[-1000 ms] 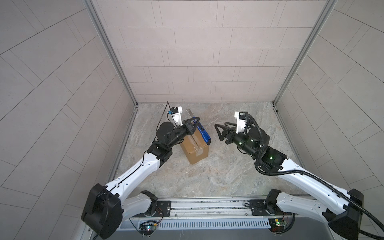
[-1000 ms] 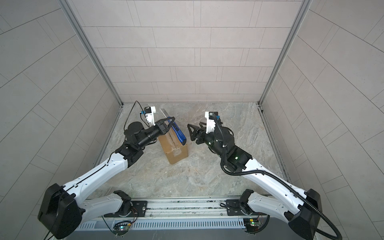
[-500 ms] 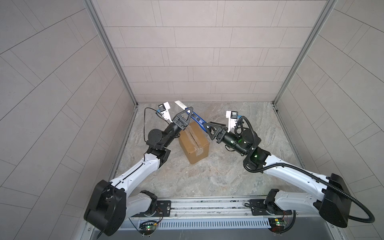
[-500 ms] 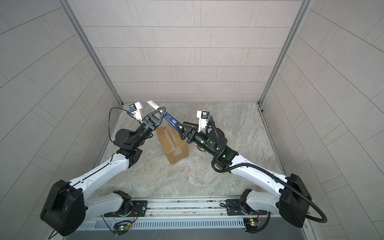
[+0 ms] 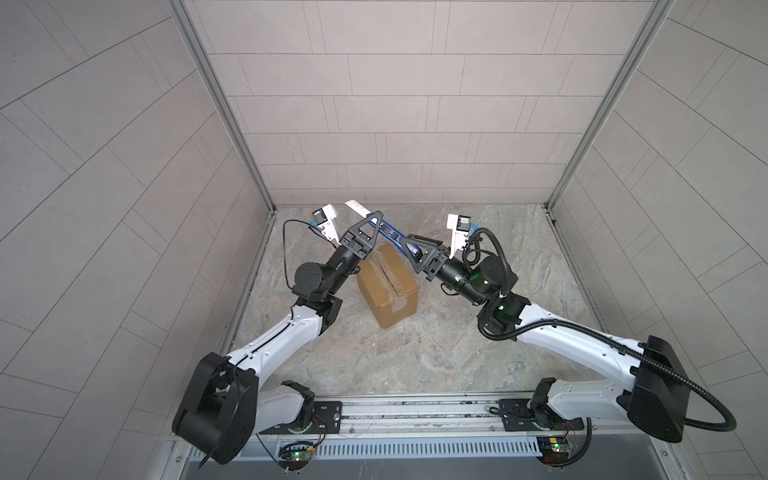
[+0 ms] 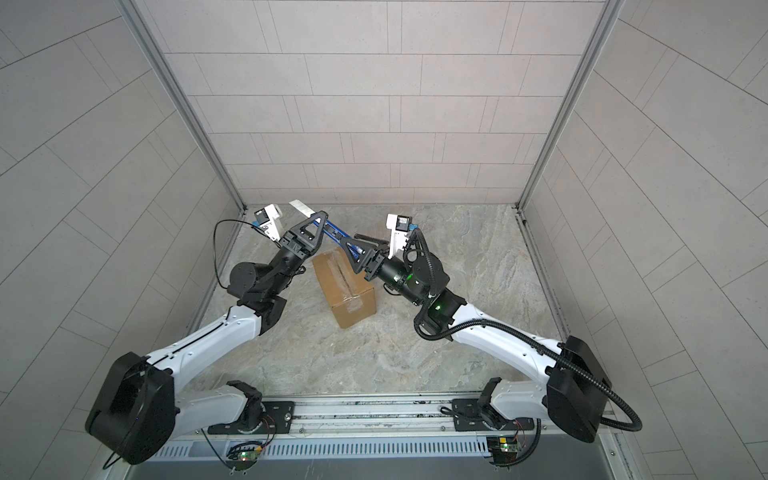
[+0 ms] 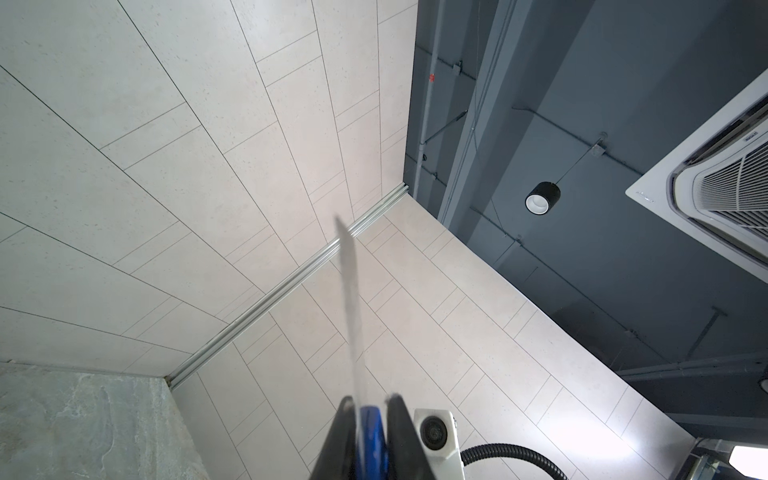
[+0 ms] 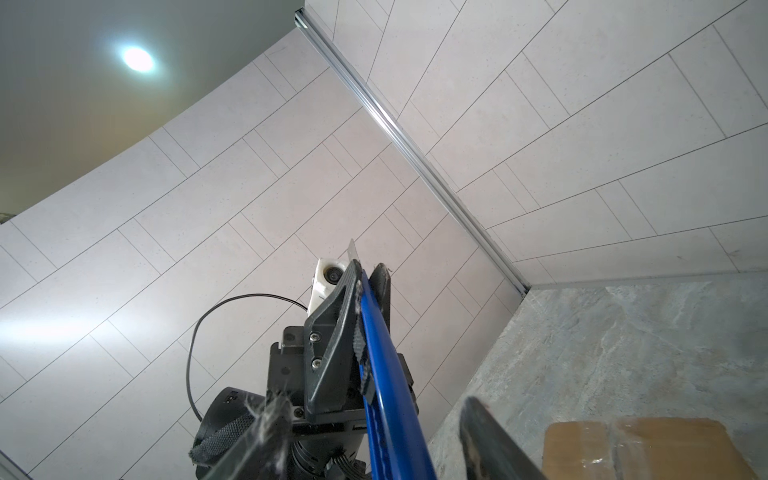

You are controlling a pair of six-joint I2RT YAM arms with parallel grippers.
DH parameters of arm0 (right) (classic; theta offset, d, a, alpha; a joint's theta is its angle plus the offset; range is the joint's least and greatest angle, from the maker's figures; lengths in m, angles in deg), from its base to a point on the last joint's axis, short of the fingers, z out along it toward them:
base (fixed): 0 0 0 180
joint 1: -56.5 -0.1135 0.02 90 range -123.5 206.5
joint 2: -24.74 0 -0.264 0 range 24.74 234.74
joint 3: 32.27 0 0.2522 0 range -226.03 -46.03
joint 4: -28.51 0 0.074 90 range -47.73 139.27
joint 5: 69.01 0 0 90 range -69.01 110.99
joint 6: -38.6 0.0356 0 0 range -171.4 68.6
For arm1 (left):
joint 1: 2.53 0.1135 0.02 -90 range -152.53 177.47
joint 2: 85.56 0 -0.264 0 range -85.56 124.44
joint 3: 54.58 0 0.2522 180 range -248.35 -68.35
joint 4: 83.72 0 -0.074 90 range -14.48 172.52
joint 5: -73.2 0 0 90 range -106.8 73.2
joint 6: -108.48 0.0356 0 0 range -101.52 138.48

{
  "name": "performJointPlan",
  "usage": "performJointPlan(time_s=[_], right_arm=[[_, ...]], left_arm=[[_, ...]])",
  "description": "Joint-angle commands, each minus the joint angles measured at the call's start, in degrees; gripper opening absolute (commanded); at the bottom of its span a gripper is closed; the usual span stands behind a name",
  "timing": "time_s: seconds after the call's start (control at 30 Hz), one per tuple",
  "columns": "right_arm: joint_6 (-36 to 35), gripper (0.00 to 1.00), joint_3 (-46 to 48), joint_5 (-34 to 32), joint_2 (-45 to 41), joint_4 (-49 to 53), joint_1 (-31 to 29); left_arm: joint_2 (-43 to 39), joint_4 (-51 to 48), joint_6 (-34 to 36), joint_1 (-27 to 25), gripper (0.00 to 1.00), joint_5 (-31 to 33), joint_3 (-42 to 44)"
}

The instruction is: Unpack the express box

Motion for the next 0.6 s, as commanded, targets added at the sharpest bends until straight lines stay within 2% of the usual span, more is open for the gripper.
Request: performJointPlan(time_s=[0.0,0.17,0.57], right_arm=[[0.39,0.64,-1.42,0.72,1.15,-3.94,-0.58],[0.76,0.61,-2.16,0.73,2.44,-4.96,-1.01],[1.05,0.44,-2.72,1.24,3.63,-6.69,-1.36]], left_arm=[[0.45,4.76,-1.67,0.12,0.00,0.41,0.56],[0.36,5.20,-2.10,0.10,0.00,1.01,0.49],[0.15,5.32,-2.54,0.10,0.00,1.30,0.57]])
